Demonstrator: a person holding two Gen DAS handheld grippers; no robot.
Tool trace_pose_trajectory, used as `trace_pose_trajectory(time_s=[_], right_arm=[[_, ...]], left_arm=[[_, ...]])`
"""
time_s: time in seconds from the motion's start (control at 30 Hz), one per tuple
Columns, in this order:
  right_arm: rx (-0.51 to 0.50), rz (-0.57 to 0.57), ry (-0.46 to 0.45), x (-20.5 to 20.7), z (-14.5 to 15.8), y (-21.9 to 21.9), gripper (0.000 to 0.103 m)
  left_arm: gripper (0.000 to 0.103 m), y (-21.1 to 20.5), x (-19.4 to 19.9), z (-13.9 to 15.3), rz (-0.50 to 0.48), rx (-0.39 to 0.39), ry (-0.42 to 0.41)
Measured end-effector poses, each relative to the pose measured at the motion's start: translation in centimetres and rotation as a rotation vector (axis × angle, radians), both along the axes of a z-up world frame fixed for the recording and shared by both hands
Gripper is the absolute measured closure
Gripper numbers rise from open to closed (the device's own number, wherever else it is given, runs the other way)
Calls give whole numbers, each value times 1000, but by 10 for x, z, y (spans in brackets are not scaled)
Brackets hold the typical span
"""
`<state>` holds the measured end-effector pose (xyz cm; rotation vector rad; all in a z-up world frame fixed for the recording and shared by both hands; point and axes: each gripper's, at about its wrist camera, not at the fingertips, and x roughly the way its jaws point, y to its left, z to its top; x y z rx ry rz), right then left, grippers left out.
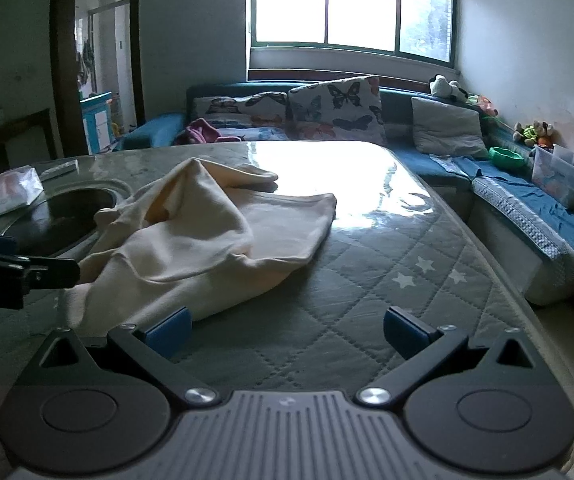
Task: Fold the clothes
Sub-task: 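Approach the crumpled cream garment with both grippers open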
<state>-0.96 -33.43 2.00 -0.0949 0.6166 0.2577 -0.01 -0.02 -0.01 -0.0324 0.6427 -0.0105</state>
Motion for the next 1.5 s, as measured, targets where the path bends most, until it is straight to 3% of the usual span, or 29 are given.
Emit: trace_pose_trajectory(time_s=[0.73, 1.5], right_arm=[[11, -15, 1, -17, 6, 19, 0], [40, 68, -14, 12, 12, 16, 0]], left_arm=[[0, -1, -15, 1, -16, -7, -10], [10, 5, 13, 8, -22, -8, -1]])
